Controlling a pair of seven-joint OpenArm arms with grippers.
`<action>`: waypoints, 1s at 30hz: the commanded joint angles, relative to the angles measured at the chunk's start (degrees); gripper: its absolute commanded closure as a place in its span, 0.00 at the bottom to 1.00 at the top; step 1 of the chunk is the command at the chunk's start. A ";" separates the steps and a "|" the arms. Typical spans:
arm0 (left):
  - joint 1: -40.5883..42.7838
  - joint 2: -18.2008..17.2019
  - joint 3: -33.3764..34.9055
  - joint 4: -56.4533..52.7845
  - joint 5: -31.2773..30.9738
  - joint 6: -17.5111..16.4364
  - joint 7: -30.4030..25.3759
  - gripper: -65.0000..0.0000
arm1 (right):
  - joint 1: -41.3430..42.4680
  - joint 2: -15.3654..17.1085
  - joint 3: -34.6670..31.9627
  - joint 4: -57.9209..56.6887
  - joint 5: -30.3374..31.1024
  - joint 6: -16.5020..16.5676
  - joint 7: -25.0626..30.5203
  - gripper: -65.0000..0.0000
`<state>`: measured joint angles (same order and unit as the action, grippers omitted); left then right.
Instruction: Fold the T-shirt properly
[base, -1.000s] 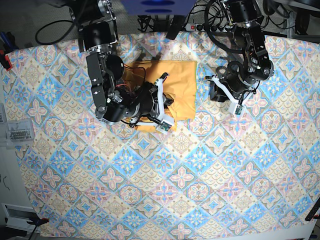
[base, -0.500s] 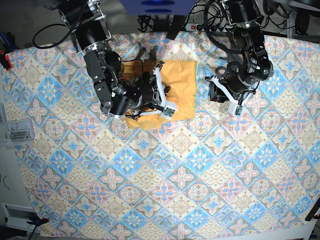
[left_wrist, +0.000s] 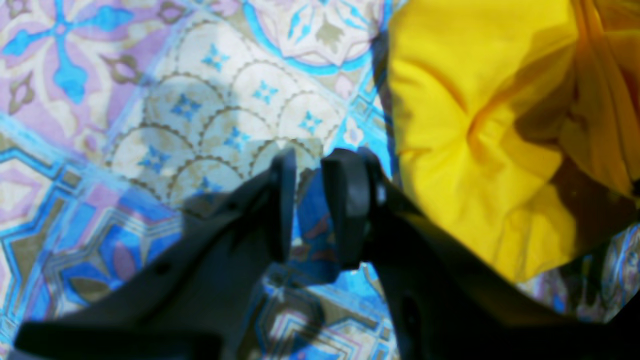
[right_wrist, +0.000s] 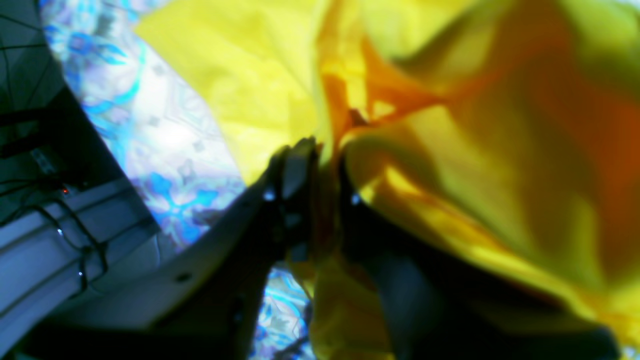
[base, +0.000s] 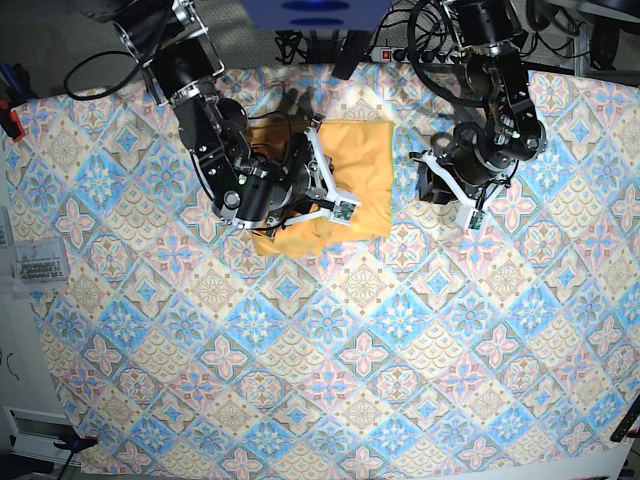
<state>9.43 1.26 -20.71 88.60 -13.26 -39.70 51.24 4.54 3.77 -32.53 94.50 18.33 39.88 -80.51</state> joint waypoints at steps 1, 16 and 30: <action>-0.42 -0.07 0.09 0.77 -0.77 -0.30 -0.91 0.79 | 0.87 -0.47 0.14 1.19 0.53 0.12 0.51 0.79; -1.56 -0.33 0.09 -3.54 -1.03 -0.30 -1.00 0.79 | 0.87 -0.47 12.89 1.19 -3.78 0.12 0.51 0.72; -2.00 -0.07 0.45 -3.98 -0.68 -0.30 -2.94 0.79 | -1.15 -0.91 0.23 4.80 -5.01 0.12 0.51 0.72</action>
<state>8.23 1.23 -20.34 83.92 -13.23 -39.68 49.47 2.63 2.85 -32.60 98.26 13.34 39.88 -80.18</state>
